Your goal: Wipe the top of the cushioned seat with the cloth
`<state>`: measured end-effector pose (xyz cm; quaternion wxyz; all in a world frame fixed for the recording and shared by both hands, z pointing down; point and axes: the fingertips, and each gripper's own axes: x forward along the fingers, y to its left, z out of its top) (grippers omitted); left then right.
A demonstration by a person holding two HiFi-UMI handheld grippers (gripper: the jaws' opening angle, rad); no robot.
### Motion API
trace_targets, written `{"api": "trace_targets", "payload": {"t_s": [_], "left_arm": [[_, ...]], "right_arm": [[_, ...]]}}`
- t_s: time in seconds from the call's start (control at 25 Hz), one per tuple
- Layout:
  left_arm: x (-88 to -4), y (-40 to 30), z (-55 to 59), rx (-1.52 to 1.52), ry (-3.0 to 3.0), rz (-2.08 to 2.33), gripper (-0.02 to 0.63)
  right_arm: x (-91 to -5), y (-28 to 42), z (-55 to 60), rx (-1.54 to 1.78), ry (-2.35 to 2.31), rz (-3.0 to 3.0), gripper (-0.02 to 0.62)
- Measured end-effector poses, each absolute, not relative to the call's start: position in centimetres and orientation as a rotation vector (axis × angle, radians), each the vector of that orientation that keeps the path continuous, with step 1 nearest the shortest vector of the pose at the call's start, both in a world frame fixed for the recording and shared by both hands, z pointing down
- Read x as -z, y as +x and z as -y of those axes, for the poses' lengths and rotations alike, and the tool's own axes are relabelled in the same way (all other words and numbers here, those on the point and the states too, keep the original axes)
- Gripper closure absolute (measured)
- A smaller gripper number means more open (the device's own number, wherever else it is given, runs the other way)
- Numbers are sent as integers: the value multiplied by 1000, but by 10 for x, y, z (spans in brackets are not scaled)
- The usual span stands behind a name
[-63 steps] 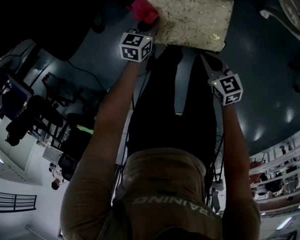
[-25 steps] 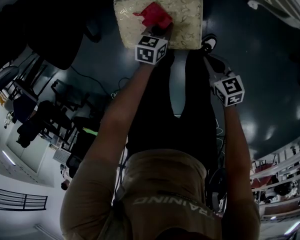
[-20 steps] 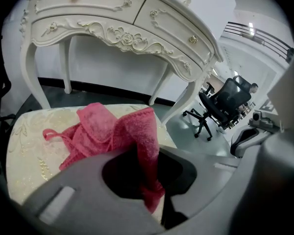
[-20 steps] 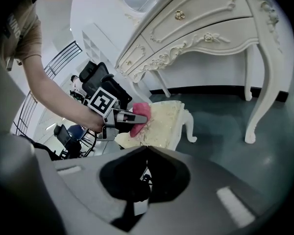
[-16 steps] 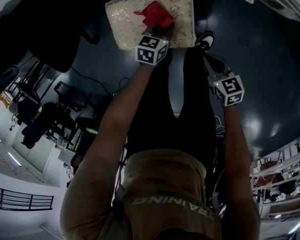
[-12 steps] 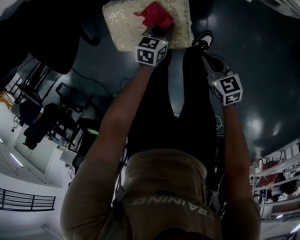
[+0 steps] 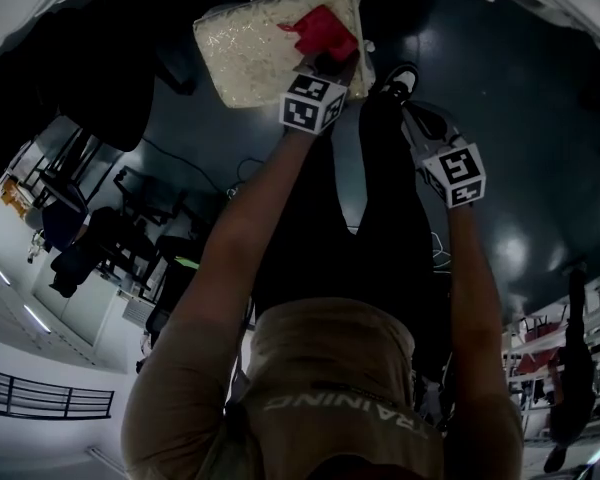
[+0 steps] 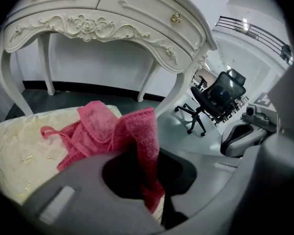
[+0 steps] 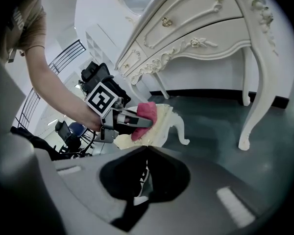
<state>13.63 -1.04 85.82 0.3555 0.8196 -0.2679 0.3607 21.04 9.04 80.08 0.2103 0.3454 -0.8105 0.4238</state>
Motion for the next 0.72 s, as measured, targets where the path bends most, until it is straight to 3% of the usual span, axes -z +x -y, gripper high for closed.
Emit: {"api": "trace_targets", "payload": {"t_s": [0.36, 0.72], "left_arm": [[-864, 186, -7, -912, 2117, 509, 565], [-807, 219, -46, -568, 2129, 171, 565]], "right_arm": [[-805, 240, -98, -1166, 962, 2232, 591], [-811, 212, -127, -1229, 996, 2171, 591]]}}
